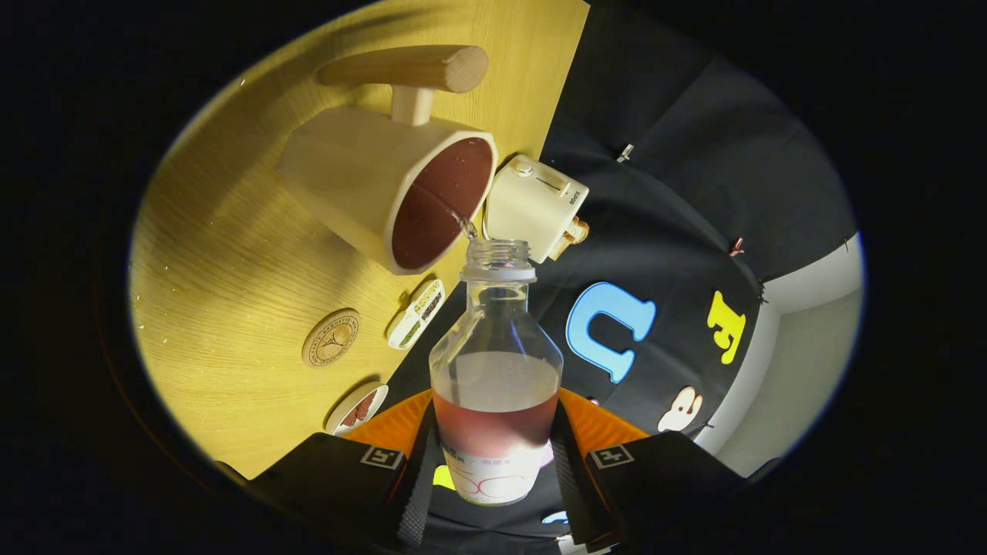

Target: Take the bottle from table, then pour the juice into the cup, finally place the bottle on the coaster

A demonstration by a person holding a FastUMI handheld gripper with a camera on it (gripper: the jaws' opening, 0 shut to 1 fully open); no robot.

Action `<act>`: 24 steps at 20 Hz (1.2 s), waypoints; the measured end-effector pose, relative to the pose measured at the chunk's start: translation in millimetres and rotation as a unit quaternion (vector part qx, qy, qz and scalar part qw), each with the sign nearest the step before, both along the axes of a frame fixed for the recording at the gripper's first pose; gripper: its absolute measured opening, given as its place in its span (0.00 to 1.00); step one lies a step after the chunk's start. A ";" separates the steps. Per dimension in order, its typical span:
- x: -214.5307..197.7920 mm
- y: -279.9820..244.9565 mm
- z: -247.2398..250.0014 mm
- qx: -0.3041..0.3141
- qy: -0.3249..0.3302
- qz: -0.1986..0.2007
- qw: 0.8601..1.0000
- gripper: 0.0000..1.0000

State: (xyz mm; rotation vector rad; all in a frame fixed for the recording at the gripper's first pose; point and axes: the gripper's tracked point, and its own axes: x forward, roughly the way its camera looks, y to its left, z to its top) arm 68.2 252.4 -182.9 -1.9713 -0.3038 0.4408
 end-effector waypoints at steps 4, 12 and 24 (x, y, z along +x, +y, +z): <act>-3.9 5.1 1.4 -0.022 -0.012 0.025 0.999 0.72; -1.0 12.2 11.1 -0.071 -0.051 0.064 0.994 0.72; -5.5 23.9 23.0 -0.117 -0.078 0.104 0.985 0.72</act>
